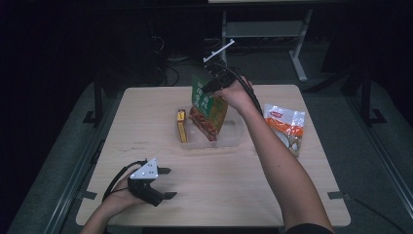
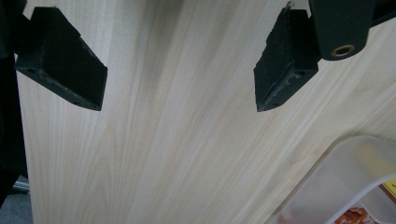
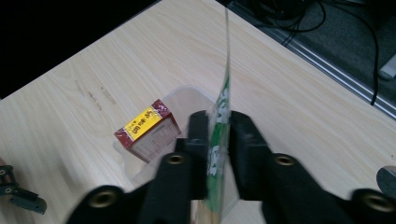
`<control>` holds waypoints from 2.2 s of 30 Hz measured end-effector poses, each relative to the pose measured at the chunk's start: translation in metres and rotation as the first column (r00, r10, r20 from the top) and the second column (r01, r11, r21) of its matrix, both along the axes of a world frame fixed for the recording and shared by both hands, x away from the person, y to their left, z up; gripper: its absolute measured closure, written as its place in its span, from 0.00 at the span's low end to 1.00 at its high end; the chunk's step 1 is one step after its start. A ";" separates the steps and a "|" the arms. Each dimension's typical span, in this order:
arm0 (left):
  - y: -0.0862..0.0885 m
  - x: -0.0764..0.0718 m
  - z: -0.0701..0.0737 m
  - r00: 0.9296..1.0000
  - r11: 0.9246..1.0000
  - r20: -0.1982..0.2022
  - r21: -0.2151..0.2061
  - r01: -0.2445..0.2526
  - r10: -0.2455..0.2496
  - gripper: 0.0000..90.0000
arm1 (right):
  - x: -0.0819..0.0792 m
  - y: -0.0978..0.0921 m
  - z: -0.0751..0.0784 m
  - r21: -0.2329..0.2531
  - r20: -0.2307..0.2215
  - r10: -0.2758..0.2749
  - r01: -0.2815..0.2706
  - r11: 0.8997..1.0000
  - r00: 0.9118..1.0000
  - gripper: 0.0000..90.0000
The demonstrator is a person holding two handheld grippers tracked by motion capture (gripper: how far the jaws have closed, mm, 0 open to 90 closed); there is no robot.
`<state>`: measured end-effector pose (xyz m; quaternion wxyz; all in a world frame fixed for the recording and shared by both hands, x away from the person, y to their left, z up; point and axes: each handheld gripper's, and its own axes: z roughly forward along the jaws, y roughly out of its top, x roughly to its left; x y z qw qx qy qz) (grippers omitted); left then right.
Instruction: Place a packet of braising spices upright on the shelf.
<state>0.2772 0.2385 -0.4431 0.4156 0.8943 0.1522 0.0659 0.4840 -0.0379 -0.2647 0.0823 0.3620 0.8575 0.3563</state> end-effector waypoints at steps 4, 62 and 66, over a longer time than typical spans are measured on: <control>0.000 0.000 0.000 1.000 1.000 -0.001 -0.001 -0.001 0.001 0.19 | -0.005 -0.004 0.001 -0.001 0.018 0.000 0.000 1.000 1.000 0.65; 0.002 0.005 0.003 0.992 0.992 -0.034 0.025 -0.123 0.124 0.15 | -0.141 -0.151 -0.116 0.090 0.143 0.033 -0.046 0.995 0.989 0.29; 0.001 0.003 0.003 0.992 0.992 -0.039 0.020 -0.123 0.124 0.15 | -0.143 -0.164 -0.128 0.096 0.125 0.008 -0.021 0.995 0.992 0.32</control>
